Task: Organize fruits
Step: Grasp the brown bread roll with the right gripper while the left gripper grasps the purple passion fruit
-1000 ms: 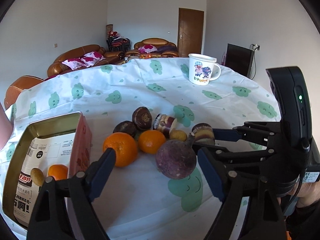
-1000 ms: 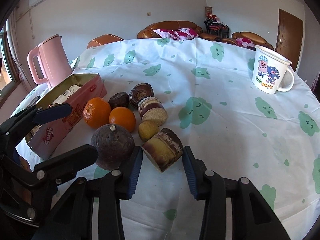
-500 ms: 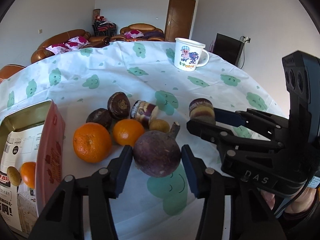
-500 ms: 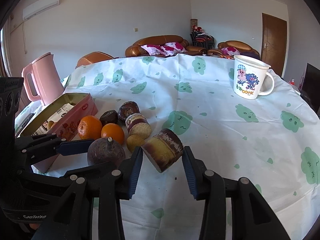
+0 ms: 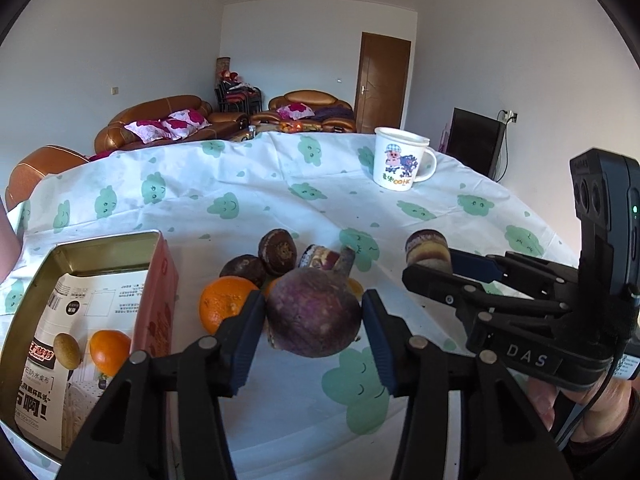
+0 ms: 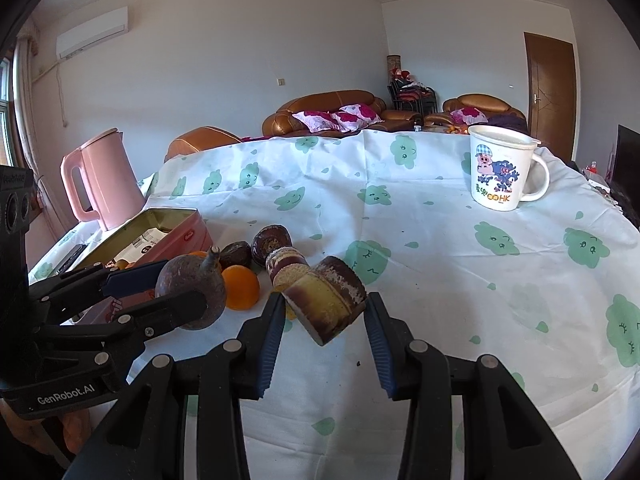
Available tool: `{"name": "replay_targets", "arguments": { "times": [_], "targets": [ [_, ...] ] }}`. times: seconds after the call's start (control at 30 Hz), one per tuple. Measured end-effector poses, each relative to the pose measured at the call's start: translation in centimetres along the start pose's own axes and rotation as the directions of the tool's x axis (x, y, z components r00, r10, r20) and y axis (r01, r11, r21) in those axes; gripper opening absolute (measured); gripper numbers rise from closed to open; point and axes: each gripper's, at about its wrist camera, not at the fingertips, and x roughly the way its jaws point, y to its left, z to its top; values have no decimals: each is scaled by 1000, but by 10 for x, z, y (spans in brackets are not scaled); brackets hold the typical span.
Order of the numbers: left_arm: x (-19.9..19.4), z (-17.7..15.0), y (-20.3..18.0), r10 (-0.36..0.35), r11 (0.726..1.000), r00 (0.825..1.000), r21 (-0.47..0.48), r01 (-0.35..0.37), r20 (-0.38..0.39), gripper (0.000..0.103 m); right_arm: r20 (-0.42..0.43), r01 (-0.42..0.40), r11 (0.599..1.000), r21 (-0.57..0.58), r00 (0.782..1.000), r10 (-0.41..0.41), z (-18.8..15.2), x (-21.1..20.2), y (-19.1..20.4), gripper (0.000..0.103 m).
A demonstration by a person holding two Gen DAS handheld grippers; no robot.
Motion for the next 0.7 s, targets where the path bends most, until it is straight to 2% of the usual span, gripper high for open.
{"name": "replay_targets", "arguments": {
  "times": [0.37,0.7],
  "targets": [
    [-12,-1,6,33,999,997,-22,-31,74,51,78,9,999,-37,997,-6,-2,-13,6,43],
    [-14,-1,9,30,999,996,-40,-27,83,49,114,17,998,-60,993,-10,-3,-18,11,43]
  ]
}}
